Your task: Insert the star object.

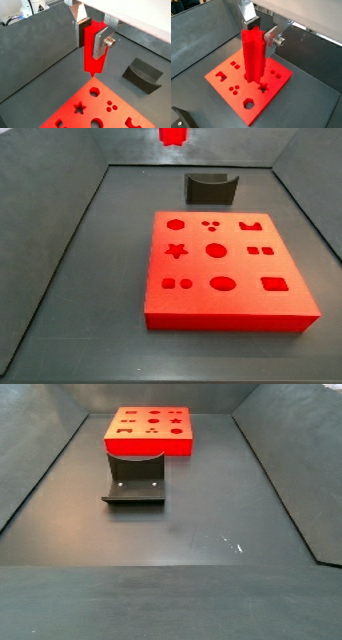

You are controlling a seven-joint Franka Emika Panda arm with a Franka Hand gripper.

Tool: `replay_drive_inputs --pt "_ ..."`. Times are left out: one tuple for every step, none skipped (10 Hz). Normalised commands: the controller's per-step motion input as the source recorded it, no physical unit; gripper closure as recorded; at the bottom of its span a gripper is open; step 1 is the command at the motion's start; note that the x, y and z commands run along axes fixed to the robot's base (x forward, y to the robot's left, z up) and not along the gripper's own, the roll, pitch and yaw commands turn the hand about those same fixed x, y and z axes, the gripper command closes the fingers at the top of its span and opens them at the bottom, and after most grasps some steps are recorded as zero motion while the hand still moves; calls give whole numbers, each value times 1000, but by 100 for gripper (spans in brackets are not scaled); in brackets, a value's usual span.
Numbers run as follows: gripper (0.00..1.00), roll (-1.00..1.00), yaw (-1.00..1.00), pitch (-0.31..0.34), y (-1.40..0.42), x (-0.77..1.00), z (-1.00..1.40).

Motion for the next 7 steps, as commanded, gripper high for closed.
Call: replay_drive_inputs --pt "100 0 29 -39 -160 80 -40" --pt "100 -13 -483 0 0 474 -306" --pt "100 0 -1000 -4 0 0 -543" --pt "100 0 -1000 -47 0 0 -571" --pt "100 0 -1000 -37 0 0 -683" --pt "100 14 -1000 0 -123 0 -614" --pt "100 0 -637 0 -454 66 -426"
